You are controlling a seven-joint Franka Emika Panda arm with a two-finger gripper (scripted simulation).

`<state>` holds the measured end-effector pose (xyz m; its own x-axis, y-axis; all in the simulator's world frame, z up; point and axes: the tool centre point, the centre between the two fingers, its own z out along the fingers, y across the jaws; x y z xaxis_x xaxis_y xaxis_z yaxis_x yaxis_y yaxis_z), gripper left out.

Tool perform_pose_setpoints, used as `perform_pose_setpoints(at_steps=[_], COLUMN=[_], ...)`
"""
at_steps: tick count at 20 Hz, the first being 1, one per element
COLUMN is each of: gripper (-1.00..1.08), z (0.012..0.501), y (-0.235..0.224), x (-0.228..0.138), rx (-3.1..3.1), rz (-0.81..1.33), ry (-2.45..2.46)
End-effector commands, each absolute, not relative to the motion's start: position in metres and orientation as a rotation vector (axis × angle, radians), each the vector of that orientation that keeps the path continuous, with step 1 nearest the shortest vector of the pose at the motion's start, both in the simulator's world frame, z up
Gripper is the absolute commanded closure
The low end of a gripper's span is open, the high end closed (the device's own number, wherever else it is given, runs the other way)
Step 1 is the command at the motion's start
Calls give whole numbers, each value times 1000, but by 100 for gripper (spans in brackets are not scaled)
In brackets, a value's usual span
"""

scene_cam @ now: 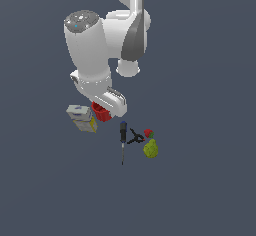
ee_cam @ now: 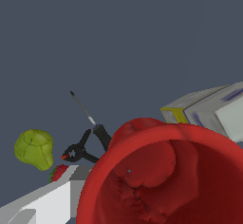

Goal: Pick up a designated object from a clutter of objects.

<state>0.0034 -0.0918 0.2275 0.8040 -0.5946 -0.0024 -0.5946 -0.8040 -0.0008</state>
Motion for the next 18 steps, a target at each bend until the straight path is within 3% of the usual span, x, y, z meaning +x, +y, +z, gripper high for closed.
perform_pose_setpoints(at_steps=[1,18], gripper=[108,108], z=[250,380], y=[-87,-58], x=[-8,-69], rx=[-2982,-2985], rz=[0,-1], ry=[983,985])
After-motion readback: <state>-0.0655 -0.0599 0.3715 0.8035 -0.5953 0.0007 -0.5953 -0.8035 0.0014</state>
